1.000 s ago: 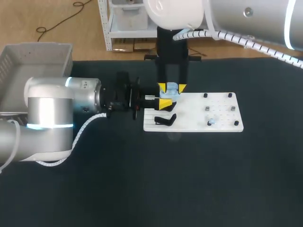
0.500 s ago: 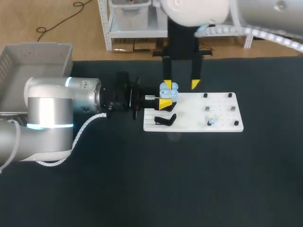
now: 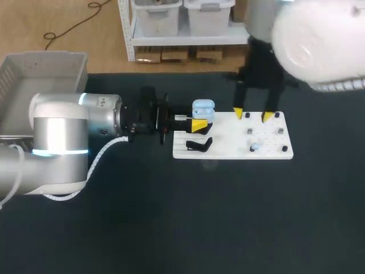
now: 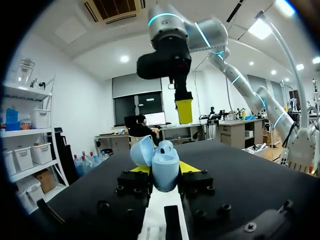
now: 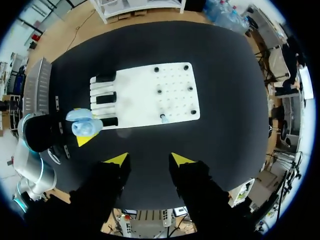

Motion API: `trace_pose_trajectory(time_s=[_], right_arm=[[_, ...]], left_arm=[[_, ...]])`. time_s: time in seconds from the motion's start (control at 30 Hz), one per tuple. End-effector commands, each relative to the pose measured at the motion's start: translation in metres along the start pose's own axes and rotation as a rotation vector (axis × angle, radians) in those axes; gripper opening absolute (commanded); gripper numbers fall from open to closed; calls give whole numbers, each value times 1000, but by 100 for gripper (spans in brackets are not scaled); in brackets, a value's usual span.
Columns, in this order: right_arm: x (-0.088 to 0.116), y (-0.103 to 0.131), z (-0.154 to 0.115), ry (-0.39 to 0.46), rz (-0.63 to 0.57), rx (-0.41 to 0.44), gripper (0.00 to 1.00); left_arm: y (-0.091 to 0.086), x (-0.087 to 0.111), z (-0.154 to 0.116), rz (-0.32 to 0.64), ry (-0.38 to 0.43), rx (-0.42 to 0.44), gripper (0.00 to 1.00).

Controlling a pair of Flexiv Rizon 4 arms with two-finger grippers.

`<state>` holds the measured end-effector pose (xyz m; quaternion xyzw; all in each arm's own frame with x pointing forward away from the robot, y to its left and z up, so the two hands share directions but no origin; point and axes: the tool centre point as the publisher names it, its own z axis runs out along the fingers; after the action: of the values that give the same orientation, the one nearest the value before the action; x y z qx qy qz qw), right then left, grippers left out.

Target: Pick up each earbud case from the left stands, insert the matching earbuds, close the lid, and place the case in the box.

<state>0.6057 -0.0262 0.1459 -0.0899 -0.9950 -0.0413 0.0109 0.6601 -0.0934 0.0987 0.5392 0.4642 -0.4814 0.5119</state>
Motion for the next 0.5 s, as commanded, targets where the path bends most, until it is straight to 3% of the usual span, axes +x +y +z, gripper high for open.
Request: trace_pose_trajectory(time_s=[0.03, 0.5], right_arm=[[7, -15, 17, -290, 14, -131, 50], [-10, -16, 59, -308, 47, -69, 49]], left_arm=[[-2, 2, 0, 2, -6, -6, 0], [-2, 2, 0, 2, -6, -6, 0]])
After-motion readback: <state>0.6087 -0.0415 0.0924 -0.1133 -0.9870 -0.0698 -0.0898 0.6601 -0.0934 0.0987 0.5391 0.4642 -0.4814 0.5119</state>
